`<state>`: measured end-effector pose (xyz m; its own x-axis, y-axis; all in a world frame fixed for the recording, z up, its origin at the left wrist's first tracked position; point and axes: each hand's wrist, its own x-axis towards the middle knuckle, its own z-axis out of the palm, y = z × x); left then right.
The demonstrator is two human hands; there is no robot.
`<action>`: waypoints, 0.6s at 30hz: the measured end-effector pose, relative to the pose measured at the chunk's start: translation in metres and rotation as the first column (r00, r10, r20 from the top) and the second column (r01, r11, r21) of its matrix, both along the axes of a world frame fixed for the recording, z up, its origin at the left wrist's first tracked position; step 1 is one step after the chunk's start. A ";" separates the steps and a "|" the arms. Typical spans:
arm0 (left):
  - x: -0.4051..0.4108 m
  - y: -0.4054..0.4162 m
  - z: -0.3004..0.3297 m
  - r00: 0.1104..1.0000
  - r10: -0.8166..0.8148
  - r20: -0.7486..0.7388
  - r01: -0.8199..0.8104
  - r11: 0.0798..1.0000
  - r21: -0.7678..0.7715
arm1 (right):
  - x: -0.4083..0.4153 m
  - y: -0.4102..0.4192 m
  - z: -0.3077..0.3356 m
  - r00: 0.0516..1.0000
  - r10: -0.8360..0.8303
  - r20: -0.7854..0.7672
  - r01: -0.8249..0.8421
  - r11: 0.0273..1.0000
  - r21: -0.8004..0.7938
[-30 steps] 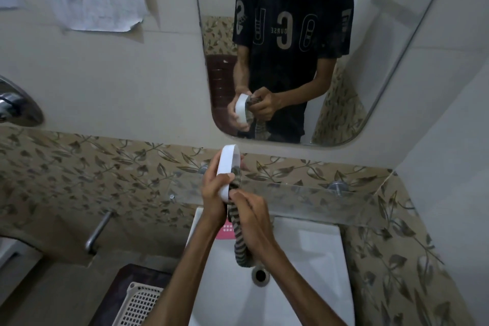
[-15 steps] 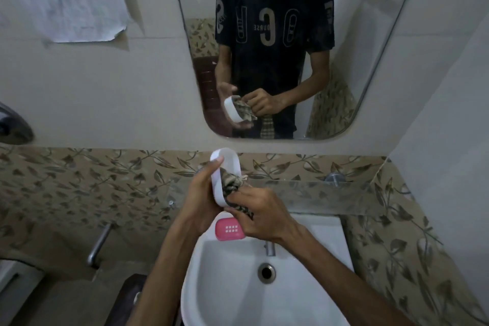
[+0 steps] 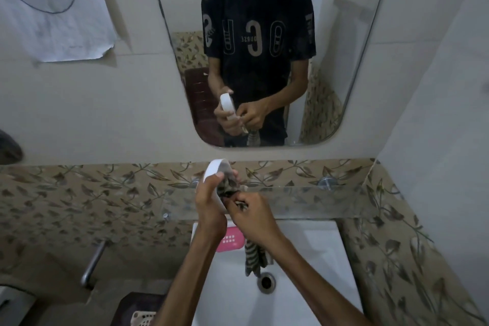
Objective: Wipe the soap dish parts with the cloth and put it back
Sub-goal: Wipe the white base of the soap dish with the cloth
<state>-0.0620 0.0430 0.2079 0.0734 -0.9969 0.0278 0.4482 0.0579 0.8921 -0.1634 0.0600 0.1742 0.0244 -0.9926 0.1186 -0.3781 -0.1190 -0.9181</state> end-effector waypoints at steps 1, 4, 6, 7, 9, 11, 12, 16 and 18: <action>0.001 0.000 -0.003 1.000 0.009 0.014 -0.009 1.000 -0.021 | -0.001 -0.002 0.001 1.000 0.029 -0.006 -0.029 0.999 0.030; 0.005 -0.003 -0.014 1.000 -0.008 -0.003 0.007 0.998 -0.062 | -0.010 -0.008 0.007 0.997 0.017 -0.080 -0.013 0.999 0.040; 0.003 -0.004 -0.015 0.999 -0.026 -0.024 0.025 0.997 -0.074 | -0.007 -0.006 0.006 0.992 -0.078 -0.097 0.078 0.997 -0.003; 0.002 -0.005 -0.016 1.000 -0.025 -0.014 0.024 0.996 -0.084 | -0.003 -0.003 0.004 0.992 -0.098 -0.082 0.098 0.995 -0.011; 0.004 -0.004 -0.016 0.999 0.023 0.037 -0.019 0.994 -0.106 | 0.007 0.005 0.001 0.998 -0.054 0.036 0.052 0.998 0.040; 0.005 -0.002 -0.015 0.992 0.050 0.119 -0.031 0.987 -0.157 | 0.009 0.006 0.005 0.979 -0.015 0.205 -0.020 0.986 0.165; 0.005 -0.001 -0.013 0.984 0.060 0.169 -0.029 0.983 -0.183 | 0.007 0.003 0.007 0.968 -0.010 0.250 -0.045 0.976 0.214; 0.003 0.003 -0.004 0.971 0.045 0.236 0.003 0.980 -0.200 | 0.004 0.002 0.013 0.964 0.006 0.264 -0.062 0.977 0.205; 0.004 0.004 -0.003 0.977 -0.013 0.212 0.050 0.984 -0.173 | 0.004 0.007 0.011 0.961 0.086 0.263 -0.120 0.986 0.116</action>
